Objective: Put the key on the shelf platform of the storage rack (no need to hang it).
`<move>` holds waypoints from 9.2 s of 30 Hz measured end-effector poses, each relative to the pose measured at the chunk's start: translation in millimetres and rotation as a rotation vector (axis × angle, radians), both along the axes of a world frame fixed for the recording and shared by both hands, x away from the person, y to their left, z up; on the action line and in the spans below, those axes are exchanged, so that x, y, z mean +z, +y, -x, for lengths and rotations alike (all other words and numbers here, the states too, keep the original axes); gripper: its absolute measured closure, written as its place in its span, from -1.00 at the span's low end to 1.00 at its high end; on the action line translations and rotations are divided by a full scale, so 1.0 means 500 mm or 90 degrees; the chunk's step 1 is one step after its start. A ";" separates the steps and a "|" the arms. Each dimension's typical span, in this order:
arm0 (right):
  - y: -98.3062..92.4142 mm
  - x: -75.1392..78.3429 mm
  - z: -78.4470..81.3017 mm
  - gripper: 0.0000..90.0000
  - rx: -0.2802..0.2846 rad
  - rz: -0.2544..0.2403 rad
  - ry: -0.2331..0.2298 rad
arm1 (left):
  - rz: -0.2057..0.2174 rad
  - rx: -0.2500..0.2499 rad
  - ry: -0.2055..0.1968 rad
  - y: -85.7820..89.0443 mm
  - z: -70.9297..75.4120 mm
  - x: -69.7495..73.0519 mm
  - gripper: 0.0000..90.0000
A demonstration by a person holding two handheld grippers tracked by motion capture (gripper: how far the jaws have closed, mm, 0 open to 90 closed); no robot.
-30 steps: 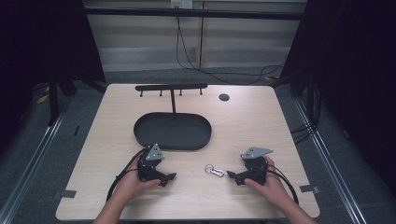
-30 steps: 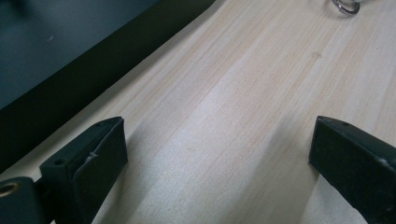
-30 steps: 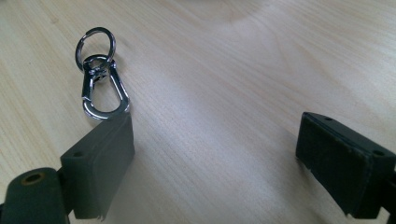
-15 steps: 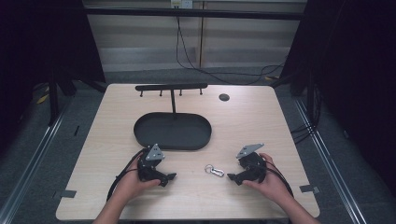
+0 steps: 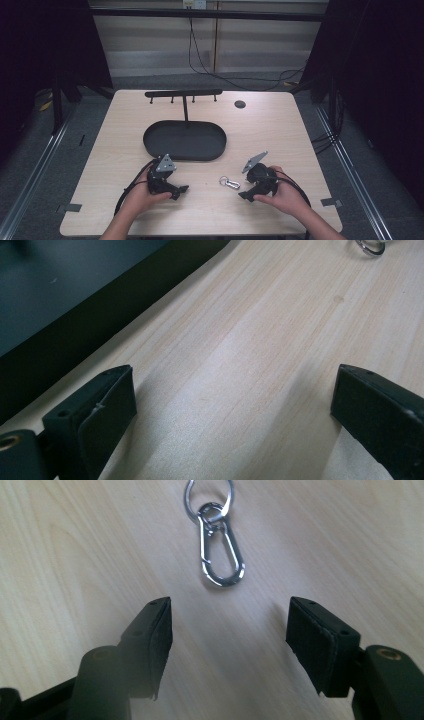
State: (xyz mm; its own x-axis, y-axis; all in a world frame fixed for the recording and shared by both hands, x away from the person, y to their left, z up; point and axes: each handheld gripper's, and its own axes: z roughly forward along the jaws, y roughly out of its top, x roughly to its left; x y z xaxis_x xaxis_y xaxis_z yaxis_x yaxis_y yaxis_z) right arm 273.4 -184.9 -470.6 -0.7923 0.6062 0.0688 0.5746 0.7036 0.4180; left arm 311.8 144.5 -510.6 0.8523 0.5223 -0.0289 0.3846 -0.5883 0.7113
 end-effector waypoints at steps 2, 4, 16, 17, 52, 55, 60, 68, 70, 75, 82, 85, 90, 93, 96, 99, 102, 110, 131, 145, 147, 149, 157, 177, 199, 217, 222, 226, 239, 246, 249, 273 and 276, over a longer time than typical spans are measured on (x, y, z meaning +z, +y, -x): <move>0.005 0.001 0.000 -0.17 0.004 0.005 0.002 | 0.001 0.000 0.001 0.000 0.000 0.000 -0.92; 0.019 0.006 -0.002 -0.12 0.013 0.015 -0.001 | -0.001 0.001 0.000 0.000 0.000 0.000 -0.92; 0.063 0.007 -0.038 0.09 0.054 0.066 0.022 | 0.000 0.001 0.000 0.000 0.001 0.000 -0.92; 0.065 0.006 -0.042 0.10 0.055 0.067 0.027 | 0.000 0.001 0.000 0.000 0.001 0.000 -0.92; 0.091 0.007 -0.080 0.53 0.085 0.125 0.082 | -0.006 -0.003 -0.001 0.001 0.000 0.001 -0.91; 0.087 0.009 -0.082 0.53 0.081 0.124 0.081 | -0.007 -0.003 -0.001 0.001 0.000 0.001 -0.91; 0.078 0.020 -0.084 0.53 0.074 0.109 0.083 | -0.006 -0.003 -0.001 0.001 0.000 0.001 -0.91; 0.077 0.048 -0.090 0.54 0.072 0.112 0.076 | -0.006 -0.004 0.000 0.001 0.000 0.001 -0.92; 0.077 0.052 -0.092 0.53 0.071 0.113 0.075 | -0.005 -0.004 0.000 0.001 0.000 0.001 -0.91; 0.079 0.066 -0.094 0.53 0.069 0.111 0.077 | -0.007 -0.003 -0.001 0.001 0.000 0.001 -0.92; 0.085 0.084 -0.101 0.53 0.068 0.104 0.072 | -0.007 -0.004 0.000 0.001 0.000 0.001 -0.92; 0.091 0.089 -0.104 0.53 0.071 0.107 0.073 | -0.007 -0.004 0.000 0.001 0.000 0.001 -0.92; 0.101 0.096 -0.111 0.53 0.073 0.108 0.072 | -0.006 -0.005 0.001 0.001 0.000 0.001 -0.93; 0.107 0.103 -0.117 0.53 0.075 0.109 0.073 | -0.007 -0.006 0.001 0.001 0.000 0.001 -0.93; 0.111 0.109 -0.121 0.53 0.073 0.110 0.071 | -0.008 -0.007 0.001 0.001 0.000 0.001 -0.93; 0.114 0.116 -0.125 0.53 0.068 0.116 0.062 | -0.008 -0.006 0.001 0.001 0.000 0.001 -0.93; 0.116 0.123 -0.130 0.53 0.068 0.113 0.065 | -0.003 -0.003 0.002 0.000 0.001 0.000 -0.93; 0.117 0.137 -0.141 0.53 0.069 0.109 0.069 | -0.004 -0.004 0.001 0.000 0.000 0.000 -0.93; 0.139 0.168 -0.166 0.53 0.069 0.112 0.059 | -0.001 -0.001 0.000 0.000 0.000 0.000 -0.93; 0.153 0.195 -0.186 0.53 0.074 0.116 0.052 | 0.000 -0.002 0.000 -0.001 0.000 0.000 -0.94; 0.154 0.198 -0.188 0.53 0.073 0.118 0.048 | -0.004 -0.005 0.000 0.000 0.000 0.000 -0.94; 0.155 0.200 -0.189 0.53 0.073 0.117 0.049 | 0.000 -0.002 0.001 -0.001 0.000 0.000 -0.94; 0.161 0.210 -0.198 0.53 0.072 0.117 0.046 | -0.006 -0.005 0.000 0.000 0.000 0.001 -0.93; 0.158 0.227 -0.223 0.53 0.061 0.113 0.047 | -0.007 -0.006 0.001 0.000 0.000 0.001 -0.94; 0.159 0.220 -0.283 0.53 0.025 0.105 0.041 | -0.003 -0.008 0.005 0.000 0.000 0.001 -0.94; 0.189 0.187 -0.304 0.53 0.022 0.112 0.035 | -0.002 -0.007 0.005 0.000 0.000 0.001 -0.94; 0.190 0.180 -0.311 0.53 0.023 0.115 0.037 | -0.003 -0.007 0.005 0.000 0.000 0.001 -0.94; 0.191 0.175 -0.317 0.53 0.023 0.111 0.033 | -0.003 -0.008 0.005 0.000 0.000 0.001 -0.94; 0.208 0.153 -0.323 0.53 0.027 0.111 0.035 | -0.003 -0.008 0.005 0.000 0.000 0.001 -0.94; 0.212 0.141 -0.327 0.53 0.021 0.115 0.033 | -0.003 -0.008 0.005 0.000 0.000 0.001 -0.94; 0.212 0.138 -0.330 0.53 0.021 0.113 0.032 | -0.003 -0.008 0.005 0.000 0.000 0.001 -0.94; 0.225 0.097 -0.343 0.53 0.011 0.118 0.033 | 0.001 -0.007 0.001 -0.001 0.000 -0.001 -0.95; 0.225 0.090 -0.345 0.53 0.010 0.117 0.031 | 0.000 -0.007 0.001 -0.001 0.000 0.000 -0.95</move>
State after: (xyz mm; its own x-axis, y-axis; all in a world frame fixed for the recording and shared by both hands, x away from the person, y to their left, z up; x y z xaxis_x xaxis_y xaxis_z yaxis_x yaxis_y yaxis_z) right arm 445.9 -72.2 -425.4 -0.8000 0.6000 -0.0030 0.5797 0.7742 0.2541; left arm 311.9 143.9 -510.8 0.8582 0.5124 -0.0308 0.3791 -0.5922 0.7111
